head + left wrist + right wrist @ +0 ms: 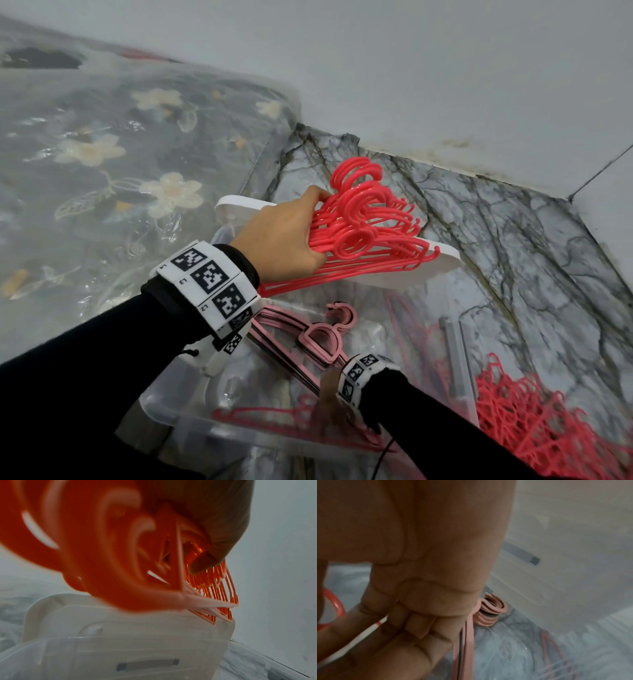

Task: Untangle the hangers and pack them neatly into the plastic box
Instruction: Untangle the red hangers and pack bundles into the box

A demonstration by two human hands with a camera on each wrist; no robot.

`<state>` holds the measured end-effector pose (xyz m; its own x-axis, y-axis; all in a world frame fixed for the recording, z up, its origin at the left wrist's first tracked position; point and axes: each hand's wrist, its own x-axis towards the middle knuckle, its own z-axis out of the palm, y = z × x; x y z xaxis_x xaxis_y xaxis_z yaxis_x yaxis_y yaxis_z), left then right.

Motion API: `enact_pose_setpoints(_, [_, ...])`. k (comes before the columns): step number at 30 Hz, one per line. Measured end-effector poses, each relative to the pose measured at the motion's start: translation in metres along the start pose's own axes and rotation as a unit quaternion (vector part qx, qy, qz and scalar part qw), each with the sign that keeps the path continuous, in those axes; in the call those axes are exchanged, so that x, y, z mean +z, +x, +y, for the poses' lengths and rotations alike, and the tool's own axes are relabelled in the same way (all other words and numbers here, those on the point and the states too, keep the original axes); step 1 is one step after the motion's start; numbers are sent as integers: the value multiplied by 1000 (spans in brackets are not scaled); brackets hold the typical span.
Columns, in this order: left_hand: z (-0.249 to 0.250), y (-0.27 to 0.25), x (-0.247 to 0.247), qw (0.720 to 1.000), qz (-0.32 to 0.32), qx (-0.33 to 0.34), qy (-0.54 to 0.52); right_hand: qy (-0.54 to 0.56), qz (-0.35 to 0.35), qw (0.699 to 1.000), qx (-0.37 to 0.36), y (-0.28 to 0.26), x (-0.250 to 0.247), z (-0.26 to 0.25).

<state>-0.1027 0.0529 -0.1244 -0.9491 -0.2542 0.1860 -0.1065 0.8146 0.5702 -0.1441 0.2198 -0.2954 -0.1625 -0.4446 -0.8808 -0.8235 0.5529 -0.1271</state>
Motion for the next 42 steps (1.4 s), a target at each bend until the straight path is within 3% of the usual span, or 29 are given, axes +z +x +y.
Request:
enact_pose_setpoints(3, [-1, 1, -2, 1000, 5, 1, -1, 21, 14, 998, -66, -7, -17, 11])
enact_pose_setpoints(6, [-2, 1, -5, 1000, 21, -1, -1, 42, 110, 987, -108, -32, -46, 10])
enact_pose_setpoints(11, [-2, 0, -11, 998, 54, -18, 14, 20, 236, 967, -90, -85, -73, 10])
enact_pose_setpoints(14, [-4, -2, -14, 999, 41, -17, 10, -1, 298, 951, -83, -116, -76, 19])
enact_pose_setpoints(18, [-9, -4, -16, 1000, 5, -1, 22, -25, 401, 913, -70, -155, -78, 34])
enact_pose_setpoints(21, [-11, -8, -12, 999, -32, 8, 30, -14, 490, 867, -87, -179, -81, 43])
enact_pose_setpoints(24, [-10, -11, -6, 999, -30, 29, 28, -9, 552, 829, -92, -192, -84, 48])
enact_pose_setpoints(26, [-10, -10, -2, 999, -33, 37, 2, -17, 574, 815, -82, -194, -86, 51])
enact_pose_setpoints(33, [-14, -8, 2, 996, -56, 6, -66, -6, 586, 809, -51, -194, -88, 66])
enact_pose_setpoints(42, [-7, -9, 2, 979, -98, -40, -176, -14, 571, 819, -48, -196, -87, 62])
